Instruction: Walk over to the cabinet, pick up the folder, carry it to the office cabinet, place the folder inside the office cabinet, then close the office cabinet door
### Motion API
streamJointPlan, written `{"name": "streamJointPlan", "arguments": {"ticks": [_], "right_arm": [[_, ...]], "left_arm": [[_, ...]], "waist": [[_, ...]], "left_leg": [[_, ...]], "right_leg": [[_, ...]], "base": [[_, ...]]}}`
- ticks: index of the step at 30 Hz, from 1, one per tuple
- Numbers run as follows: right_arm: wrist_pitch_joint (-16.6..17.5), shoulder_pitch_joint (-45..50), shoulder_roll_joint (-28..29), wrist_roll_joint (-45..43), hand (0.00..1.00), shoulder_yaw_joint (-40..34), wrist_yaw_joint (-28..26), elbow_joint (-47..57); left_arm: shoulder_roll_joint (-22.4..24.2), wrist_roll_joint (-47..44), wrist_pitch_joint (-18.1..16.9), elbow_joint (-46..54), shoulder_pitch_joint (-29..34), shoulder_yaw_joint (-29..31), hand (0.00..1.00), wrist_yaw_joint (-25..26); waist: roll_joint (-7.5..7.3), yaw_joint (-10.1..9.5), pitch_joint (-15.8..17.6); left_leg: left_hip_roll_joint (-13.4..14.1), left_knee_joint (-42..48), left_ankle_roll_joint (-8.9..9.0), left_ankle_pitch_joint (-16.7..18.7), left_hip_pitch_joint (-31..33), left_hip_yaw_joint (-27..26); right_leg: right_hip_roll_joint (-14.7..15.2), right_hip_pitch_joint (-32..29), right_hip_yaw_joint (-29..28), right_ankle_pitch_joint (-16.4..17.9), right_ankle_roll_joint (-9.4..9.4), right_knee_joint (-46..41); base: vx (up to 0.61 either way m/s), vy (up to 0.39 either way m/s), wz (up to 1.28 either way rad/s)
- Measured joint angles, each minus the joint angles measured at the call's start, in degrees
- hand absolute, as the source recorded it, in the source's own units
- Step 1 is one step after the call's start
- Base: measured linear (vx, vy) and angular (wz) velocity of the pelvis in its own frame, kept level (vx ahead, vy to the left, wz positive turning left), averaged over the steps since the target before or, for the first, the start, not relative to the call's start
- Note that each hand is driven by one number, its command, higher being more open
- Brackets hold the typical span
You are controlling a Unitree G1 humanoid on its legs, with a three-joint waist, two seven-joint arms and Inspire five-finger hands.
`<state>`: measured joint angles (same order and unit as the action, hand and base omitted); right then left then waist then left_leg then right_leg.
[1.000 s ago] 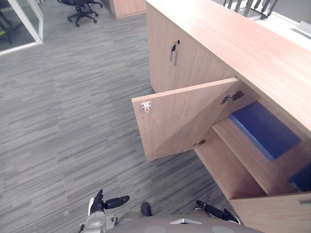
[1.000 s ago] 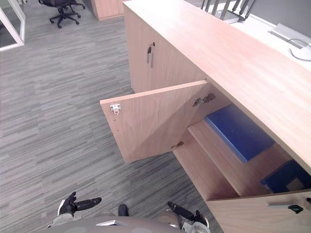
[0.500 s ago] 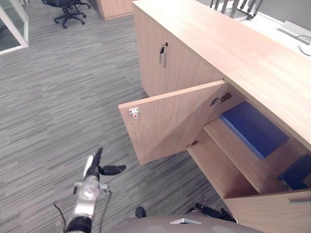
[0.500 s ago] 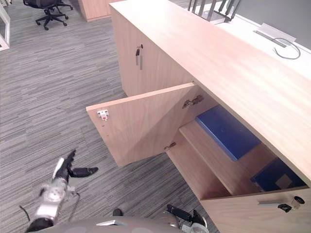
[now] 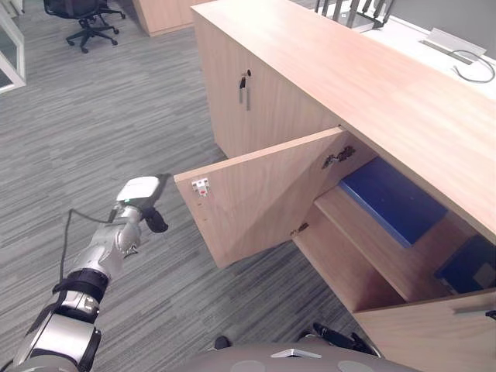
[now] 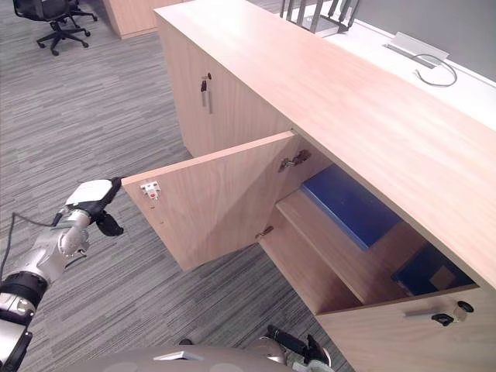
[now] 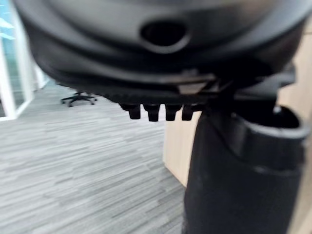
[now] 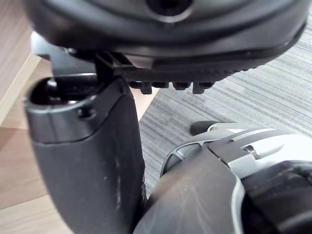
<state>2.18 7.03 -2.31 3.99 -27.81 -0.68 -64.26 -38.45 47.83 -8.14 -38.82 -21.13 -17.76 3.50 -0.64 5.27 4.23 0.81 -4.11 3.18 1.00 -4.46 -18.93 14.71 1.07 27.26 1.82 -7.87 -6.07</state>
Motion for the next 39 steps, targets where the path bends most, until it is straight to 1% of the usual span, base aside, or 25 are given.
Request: {"name": "streamJointPlan", "arguments": {"ticks": [4,6,8,11,12,14,16,19,21,22,24,25,26,27,29,30,31,32,33,35,36,39], "right_arm": [[0.7,0.1,0.1,0.0,1.00,-0.4,-0.2,0.0],[1.0,0.2,0.2,0.0,1.00,-0.5,-0.1,0.1],[1.0,0.5,0.3,0.0,1.00,-0.8,-0.1,0.5],[1.0,0.8,0.3,0.3,1.00,-0.9,-0.2,0.9],[1.0,0.8,0.3,2.1,1.00,-1.2,-0.3,1.0],[1.2,0.9,0.2,5.0,1.00,-2.2,-0.7,1.3],[1.2,0.9,-0.1,8.7,1.00,-3.5,-1.4,1.3],[1.2,0.8,-0.7,13.7,1.00,-4.5,-3.1,1.7],[1.3,0.8,-0.9,18.2,1.00,-6.2,-6.1,2.0],[1.3,0.8,-1.0,18.9,1.00,-6.5,-6.9,2.3],[1.8,0.8,-1.7,25.7,1.00,-6.4,-11.1,4.3],[2.1,0.8,-2.0,27.1,1.00,-6.1,-12.0,4.5],[2.4,0.8,-2.8,29.5,1.00,-5.7,-13.7,4.7],[3.1,0.8,-3.6,32.2,1.00,-4.8,-16.0,5.6],[4.9,0.8,-5.4,35.2,1.00,-2.9,-18.3,6.6],[5.9,2.2,-8.3,40.9,1.00,0.4,-20.0,6.8],[6.3,3.0,-9.5,42.6,1.00,1.5,-20.4,6.9],[6.3,5.9,-12.0,48.4,1.00,6.4,-21.8,6.7],[6.2,9.3,-13.3,53.7,1.00,10.6,-23.2,6.0],[5.9,13.3,-13.5,58.3,1.00,14.6,-24.2,3.6],[5.8,16.5,-12.9,61.7,1.00,17.6,-25.2,0.9],[6.1,21.1,-10.4,63.1,1.00,19.6,-26.9,-2.8]], "left_arm": [[-0.3,4.2,-1.9,0.7,-2.0,-5.2,1.00,0.8],[-0.3,4.2,-1.6,1.5,-2.0,-5.9,1.00,1.9],[-0.3,4.0,-1.6,2.8,-2.0,-7.0,1.00,2.3],[0.5,1.6,-1.7,5.0,-2.0,-11.3,1.00,3.0],[1.5,1.5,-1.8,6.2,-1.9,-13.9,1.00,3.3],[1.0,0.7,-3.2,9.0,-0.6,-17.0,1.00,3.2],[1.4,-4.2,-4.5,12.8,1.8,-20.5,1.00,1.2],[3.5,-9.6,-5.3,14.6,4.4,-22.4,1.00,-2.6],[7.4,-12.4,-5.6,16.5,8.2,-23.8,1.00,-5.7],[8.3,-13.5,-5.6,16.9,9.1,-24.3,1.00,-6.5],[12.9,-17.4,-5.6,17.5,13.3,-25.1,1.00,-10.4],[14.1,-18.8,-5.5,17.5,14.3,-25.0,1.00,-11.1],[16.2,-20.5,-5.6,17.9,15.6,-25.4,1.00,-12.9],[17.7,-21.0,-5.6,18.7,16.7,-25.9,1.00,-14.5],[19.2,-21.0,-5.8,19.3,17.2,-26.5,1.00,-16.2],[20.1,-21.0,-5.8,19.4,17.2,-26.6,1.00,-16.8],[20.4,-21.0,-5.7,19.4,17.2,-26.5,1.00,-16.9],[20.9,-21.0,-5.7,19.4,17.2,-26.3,1.00,-17.0],[21.4,-21.0,-5.6,19.4,17.2,-25.9,1.00,-17.2],[21.4,-21.0,-5.4,19.4,17.8,-24.3,1.00,-17.5],[21.7,-21.0,-5.1,19.4,18.9,-22.2,1.00,-17.5],[22.1,-20.9,-4.2,19.4,19.6,-20.3,1.00,-17.3]], "waist": [[0.07,0.77,0.0],[0.06,1.07,0.0],[0.07,0.98,0.0],[-0.11,0.96,0.1],[-0.24,0.96,0.2],[-0.36,0.73,0.3],[-0.39,0.16,0.3],[-0.52,0.04,0.3],[-0.52,0.43,0.3],[-0.54,0.59,0.3],[-0.71,1.42,0.4],[-0.77,1.40,0.4],[-0.83,1.30,0.4],[-0.83,1.33,0.4],[-0.87,1.46,0.5],[-0.91,1.59,0.5],[-0.84,1.58,0.5],[-0.76,1.44,0.5],[-0.51,1.19,0.5],[-0.15,1.28,0.6],[0.14,1.60,0.4],[0.74,2.77,0.0]], "left_leg": [[0.3,1.7,0.76,0.6,0.0,-0.3],[0.5,1.9,0.89,0.7,0.0,-0.3],[0.6,1.9,0.89,0.7,0.1,-0.3],[0.7,1.9,0.94,0.8,0.0,-0.2],[0.7,2.0,0.88,1.0,0.1,-0.3],[0.6,2.1,0.89,1.0,0.1,-0.3],[0.7,2.3,0.66,1.4,0.1,-0.3],[0.5,3.0,0.27,1.8,0.2,-0.4],[0.2,3.1,-0.10,2.0,0.2,-0.6],[0.2,3.1,-0.17,2.1,0.3,-0.6],[0.2,3.1,-0.25,2.1,0.3,-0.8],[0.2,3.2,-0.30,2.1,0.3,-0.9],[0.4,3.5,-0.49,2.3,0.6,-0.9],[0.6,4.2,-0.75,2.5,1.1,-0.9],[0.7,5.0,-0.76,2.6,1.6,-0.9],[0.8,5.2,-0.69,2.7,1.8,-0.5],[0.8,5.3,-0.68,2.7,1.8,-0.4],[0.9,5.3,-0.66,2.8,1.9,0.0],[1.1,5.3,-0.65,2.8,2.0,0.2],[1.3,5.3,-0.63,2.8,2.1,0.2],[1.5,5.2,-0.61,2.8,2.1,0.1],[1.5,4.9,-0.60,2.8,2.1,0.0]], "right_leg": [[0.2,0.0,-0.5,0.3,0.47,-0.9],[0.1,0.0,-0.4,0.5,0.75,-1.1],[0.0,-0.1,-0.2,0.5,0.81,-1.2],[0.2,-0.2,0.0,0.6,0.94,-2.0],[0.3,-0.2,0.1,0.6,0.94,-2.0],[0.4,-0.1,0.4,0.6,0.94,-2.1],[0.6,-0.1,0.9,0.7,0.88,-2.6],[1.0,-0.1,0.9,0.7,0.76,-3.1],[1.3,-0.1,0.9,0.7,0.67,-2.8],[1.3,-0.1,0.9,0.7,0.65,-2.8],[1.3,-0.1,0.9,0.7,0.43,-2.7],[1.2,-0.1,0.9,0.8,0.35,-2.7],[1.2,-0.1,0.9,0.8,0.28,-2.6],[1.1,-0.2,1.0,0.8,0.27,-2.4],[0.9,-0.2,1.0,0.7,0.00,-1.9],[0.9,-0.1,1.4,0.6,-0.02,-1.8],[0.9,-0.1,1.5,0.6,-0.02,-1.8],[0.8,0.0,1.9,0.7,-0.02,-1.8],[0.7,0.1,2.1,0.7,-0.04,-1.8],[0.4,0.1,2.1,0.7,-0.04,-1.8],[0.2,0.1,2.1,0.7,0.01,-1.8],[0.1,-0.1,2.1,0.9,0.12,-1.9]], "base": [[0.01,-0.015,-0.07],[0.00,0.000,0.00],[0.00,-0.010,0.03],[0.00,-0.002,0.04],[0.00,0.000,0.00],[-0.01,0.000,0.04],[-0.03,0.006,0.16],[-0.02,0.014,0.00],[-0.02,0.018,-0.10],[-0.01,0.007,-0.07],[0.00,-0.009,-0.08],[-0.01,-0.017,-0.04],[0.00,0.000,0.00],[0.00,0.000,0.00],[-0.01,-0.010,0.02],[-0.02,-0.018,0.08],[-0.03,-0.013,0.18],[-0.02,-0.008,0.15],[-0.01,-0.008,0.13],[0.02,-0.012,-0.04],[0.03,-0.025,-0.09],[0.01,-0.007,-0.05]]}}
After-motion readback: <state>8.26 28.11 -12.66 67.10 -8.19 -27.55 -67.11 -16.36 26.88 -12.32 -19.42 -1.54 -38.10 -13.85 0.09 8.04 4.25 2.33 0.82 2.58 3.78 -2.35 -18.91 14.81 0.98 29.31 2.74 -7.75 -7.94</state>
